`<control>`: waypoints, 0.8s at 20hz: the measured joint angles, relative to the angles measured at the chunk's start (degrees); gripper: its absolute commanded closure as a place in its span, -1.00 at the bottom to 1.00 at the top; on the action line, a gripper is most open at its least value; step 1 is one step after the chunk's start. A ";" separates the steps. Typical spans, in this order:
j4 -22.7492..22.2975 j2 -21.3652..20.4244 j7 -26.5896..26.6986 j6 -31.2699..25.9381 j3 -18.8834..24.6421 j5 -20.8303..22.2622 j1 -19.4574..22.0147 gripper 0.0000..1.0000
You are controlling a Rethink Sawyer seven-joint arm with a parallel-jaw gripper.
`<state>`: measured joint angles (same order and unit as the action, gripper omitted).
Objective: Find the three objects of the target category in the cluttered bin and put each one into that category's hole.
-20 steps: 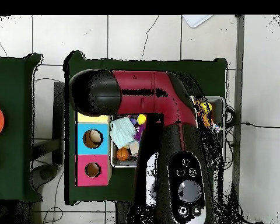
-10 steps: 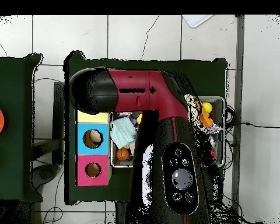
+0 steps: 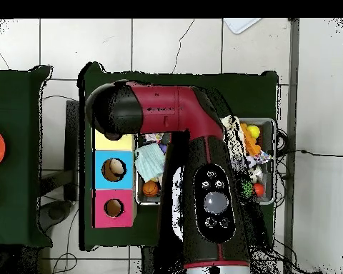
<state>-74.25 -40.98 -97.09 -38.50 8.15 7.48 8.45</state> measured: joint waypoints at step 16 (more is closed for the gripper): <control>0.02 3.22 0.00 2.94 0.00 0.42 0.00 1.00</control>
<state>-74.23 -37.76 -97.09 -35.57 8.15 7.90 8.45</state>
